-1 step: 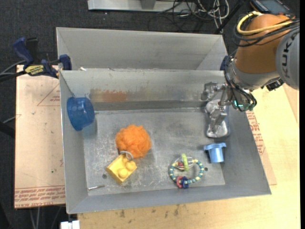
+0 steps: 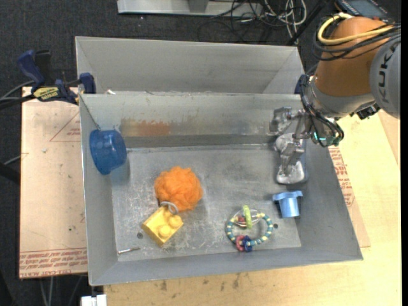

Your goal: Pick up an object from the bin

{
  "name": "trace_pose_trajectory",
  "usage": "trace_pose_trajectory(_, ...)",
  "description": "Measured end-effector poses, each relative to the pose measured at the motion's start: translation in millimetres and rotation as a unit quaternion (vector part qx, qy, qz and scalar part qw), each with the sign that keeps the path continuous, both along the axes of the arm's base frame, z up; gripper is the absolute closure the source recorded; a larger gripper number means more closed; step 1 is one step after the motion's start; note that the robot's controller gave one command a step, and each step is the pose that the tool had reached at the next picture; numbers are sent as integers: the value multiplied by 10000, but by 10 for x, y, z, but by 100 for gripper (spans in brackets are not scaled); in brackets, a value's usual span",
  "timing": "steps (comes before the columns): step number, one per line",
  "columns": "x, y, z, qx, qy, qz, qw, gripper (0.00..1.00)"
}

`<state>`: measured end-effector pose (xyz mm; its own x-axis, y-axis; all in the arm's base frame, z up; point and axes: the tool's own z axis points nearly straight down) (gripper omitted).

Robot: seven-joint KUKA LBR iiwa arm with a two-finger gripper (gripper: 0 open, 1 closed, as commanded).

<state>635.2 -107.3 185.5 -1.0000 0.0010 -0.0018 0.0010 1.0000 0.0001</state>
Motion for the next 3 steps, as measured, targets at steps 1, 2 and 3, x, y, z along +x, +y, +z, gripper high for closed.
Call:
trace_pose_trajectory(1, -395, -157, -303, 1, -34, 265, 9996, 0)
trace_pose_trajectory(2, -1089, -250, -1144, 35, 3, 1177, 9930, 100)
trace_pose_trajectory(3, -1089, -250, -1144, 34, 3, 1180, 9930, 100)
